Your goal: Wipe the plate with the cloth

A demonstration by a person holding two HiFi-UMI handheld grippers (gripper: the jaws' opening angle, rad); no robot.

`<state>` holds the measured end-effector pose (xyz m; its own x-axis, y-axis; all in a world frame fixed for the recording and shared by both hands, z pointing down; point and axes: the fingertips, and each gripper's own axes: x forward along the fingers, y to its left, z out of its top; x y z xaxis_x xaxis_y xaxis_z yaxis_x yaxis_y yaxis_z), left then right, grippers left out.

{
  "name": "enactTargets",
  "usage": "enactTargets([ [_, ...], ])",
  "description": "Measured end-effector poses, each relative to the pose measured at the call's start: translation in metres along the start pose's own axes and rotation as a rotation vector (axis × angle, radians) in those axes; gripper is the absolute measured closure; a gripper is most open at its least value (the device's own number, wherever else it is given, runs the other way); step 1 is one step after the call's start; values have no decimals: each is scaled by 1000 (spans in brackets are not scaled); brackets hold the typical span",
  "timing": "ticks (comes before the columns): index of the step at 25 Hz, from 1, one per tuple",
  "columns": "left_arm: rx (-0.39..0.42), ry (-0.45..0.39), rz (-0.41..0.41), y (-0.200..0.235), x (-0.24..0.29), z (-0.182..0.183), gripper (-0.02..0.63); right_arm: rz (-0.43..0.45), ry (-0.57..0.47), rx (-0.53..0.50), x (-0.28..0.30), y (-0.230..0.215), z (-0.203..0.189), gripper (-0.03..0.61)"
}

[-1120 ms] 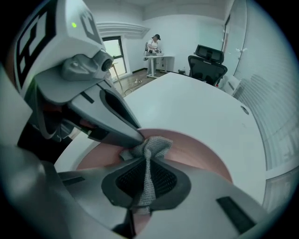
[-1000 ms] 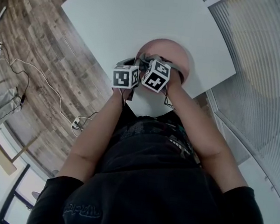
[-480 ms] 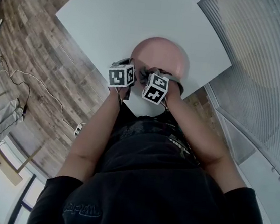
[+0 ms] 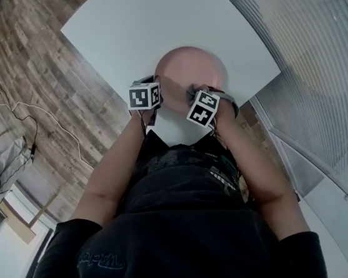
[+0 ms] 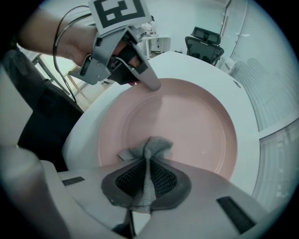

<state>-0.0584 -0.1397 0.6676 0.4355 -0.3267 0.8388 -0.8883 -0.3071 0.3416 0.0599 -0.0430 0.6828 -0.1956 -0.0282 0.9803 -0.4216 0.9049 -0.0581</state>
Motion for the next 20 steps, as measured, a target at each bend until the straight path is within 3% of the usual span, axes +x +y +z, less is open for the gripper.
enactTargets([
  [10, 31, 16, -6, -5, -3, 1, 575, -99, 41, 76, -13, -69, -26, 537],
  [20, 8, 9, -6, -4, -2, 1, 577, -159, -49, 28, -7, -110, 30, 537],
])
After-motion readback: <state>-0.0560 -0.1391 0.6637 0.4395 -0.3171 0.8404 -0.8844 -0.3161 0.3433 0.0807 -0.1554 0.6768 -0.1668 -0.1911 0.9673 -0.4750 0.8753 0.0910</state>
